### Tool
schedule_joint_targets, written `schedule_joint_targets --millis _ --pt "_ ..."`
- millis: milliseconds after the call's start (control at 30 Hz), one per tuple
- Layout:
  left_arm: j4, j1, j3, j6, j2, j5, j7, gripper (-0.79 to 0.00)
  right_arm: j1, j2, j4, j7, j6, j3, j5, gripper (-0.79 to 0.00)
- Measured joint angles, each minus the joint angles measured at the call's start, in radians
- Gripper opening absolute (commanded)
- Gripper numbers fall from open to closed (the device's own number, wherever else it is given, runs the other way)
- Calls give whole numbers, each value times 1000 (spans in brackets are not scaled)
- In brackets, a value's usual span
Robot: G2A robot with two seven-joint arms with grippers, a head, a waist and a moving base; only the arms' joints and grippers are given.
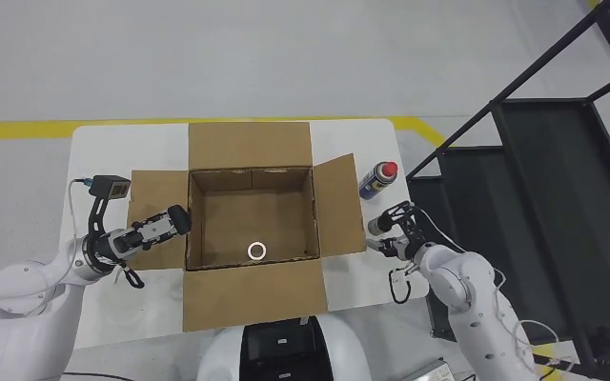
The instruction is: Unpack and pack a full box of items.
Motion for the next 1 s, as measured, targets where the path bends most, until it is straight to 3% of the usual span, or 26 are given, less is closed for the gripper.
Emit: schedule_joint_targets --millis 433,467,533,600,1000 --pt "0 0 0 0 0 0 0 0 161 -8 214 -2 74 -86 2 0" --pt "0 0 0 0 0 0 0 0 172 -9 228 -8 78 -94 7 -40" --pt "0 0 0 0 0 0 0 0 185 -10 248 -15 78 -102 15 -465" --pt "0 0 0 0 0 0 0 0 199 -11 266 -18 79 -109 18 -785" --pt "0 0 0 0 0 0 0 0 215 -10 290 -24 113 -135 -15 -785"
